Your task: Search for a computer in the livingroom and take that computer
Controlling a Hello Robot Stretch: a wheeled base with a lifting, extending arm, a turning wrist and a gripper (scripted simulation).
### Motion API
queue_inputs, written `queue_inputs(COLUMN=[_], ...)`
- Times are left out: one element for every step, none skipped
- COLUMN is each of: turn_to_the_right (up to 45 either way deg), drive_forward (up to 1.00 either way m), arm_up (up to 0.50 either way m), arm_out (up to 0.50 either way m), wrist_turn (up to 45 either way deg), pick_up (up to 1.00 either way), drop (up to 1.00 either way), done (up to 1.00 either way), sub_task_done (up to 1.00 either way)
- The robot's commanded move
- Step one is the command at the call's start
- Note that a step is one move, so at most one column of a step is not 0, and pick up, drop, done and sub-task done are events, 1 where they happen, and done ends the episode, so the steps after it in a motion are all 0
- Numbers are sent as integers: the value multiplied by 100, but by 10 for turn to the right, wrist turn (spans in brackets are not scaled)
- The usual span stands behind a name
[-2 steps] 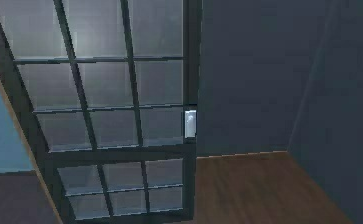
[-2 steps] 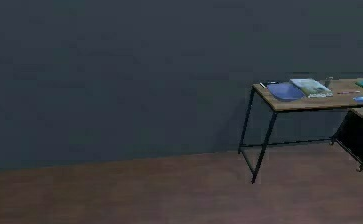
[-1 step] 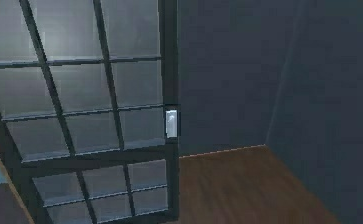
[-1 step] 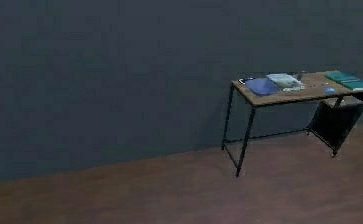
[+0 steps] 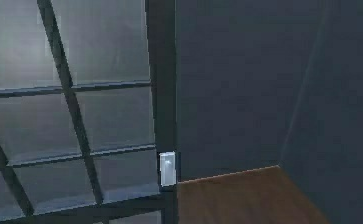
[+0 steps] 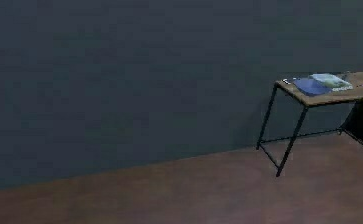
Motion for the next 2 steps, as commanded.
queue_inputs(turn_to_the_right=[-450, -450], drive_forward=[0, 0], arm_up=[0, 0], arm_out=[0, 0], wrist_turn=[0, 0], pick_up=[0, 0], drop=[0, 0], done=[0, 0], sub_task_done=[0, 0])
